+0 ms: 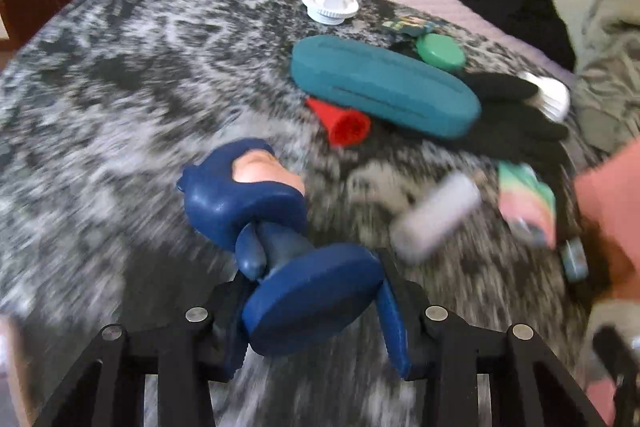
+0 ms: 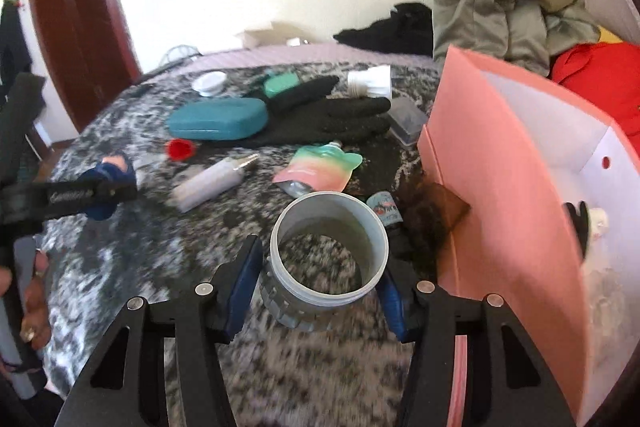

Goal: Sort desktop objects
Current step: 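Grasp the grey jar with the right tool while the left grasps the blue figurine, then carry the jar and figurine into the pink box and release both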

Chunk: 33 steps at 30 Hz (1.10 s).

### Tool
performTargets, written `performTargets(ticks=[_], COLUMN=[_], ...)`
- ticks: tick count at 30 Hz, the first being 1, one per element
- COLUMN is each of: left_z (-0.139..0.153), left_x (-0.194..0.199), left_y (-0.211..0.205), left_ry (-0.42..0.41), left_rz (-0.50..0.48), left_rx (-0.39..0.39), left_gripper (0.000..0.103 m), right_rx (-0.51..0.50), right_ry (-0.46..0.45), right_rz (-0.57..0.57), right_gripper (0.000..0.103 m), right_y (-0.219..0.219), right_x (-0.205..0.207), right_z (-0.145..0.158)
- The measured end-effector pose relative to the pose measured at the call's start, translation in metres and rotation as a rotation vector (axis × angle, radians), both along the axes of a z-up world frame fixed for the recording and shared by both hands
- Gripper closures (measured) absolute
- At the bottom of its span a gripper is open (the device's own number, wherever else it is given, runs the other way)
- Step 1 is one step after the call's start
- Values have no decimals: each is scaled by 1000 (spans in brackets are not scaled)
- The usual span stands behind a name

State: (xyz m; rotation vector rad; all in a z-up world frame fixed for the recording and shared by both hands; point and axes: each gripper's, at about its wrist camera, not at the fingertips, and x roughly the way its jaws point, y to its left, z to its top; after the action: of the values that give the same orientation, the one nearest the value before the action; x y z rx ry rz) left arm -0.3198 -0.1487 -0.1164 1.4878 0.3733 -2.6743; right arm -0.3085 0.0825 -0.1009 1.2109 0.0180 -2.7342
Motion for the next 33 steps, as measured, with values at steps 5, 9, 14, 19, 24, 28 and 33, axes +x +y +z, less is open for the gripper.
performTargets(ticks=[5,9,14,19,24,28,33], left_z=[26,43,65,92,120,141,163], left_x=[59,101,148,188,222,242,255], left_y=[-4,-3,1,17,40,65,101], left_ry=[31,47,81,147,212,263,317], left_rz=[-11,-9,-13,-34,-82,-135,-219], left_rx=[-21,-36,-44,-83,-104,-108,-115], left_gripper=[57,57,57,57,57,57,57], right_rx=[-30,-34,-34,-32,-38,-47,-58], right_ry=[9,40,84,141,188,224,272], right_rz=[2,15,43,64,59,40,-6], right_gripper=[46,46,46,46,46,46,46], right_y=[0,-4,-11,-12,-3,11,40], right_x=[49,91,140,187,227,256,287], right_z=[21,42,69,96,119,134,153])
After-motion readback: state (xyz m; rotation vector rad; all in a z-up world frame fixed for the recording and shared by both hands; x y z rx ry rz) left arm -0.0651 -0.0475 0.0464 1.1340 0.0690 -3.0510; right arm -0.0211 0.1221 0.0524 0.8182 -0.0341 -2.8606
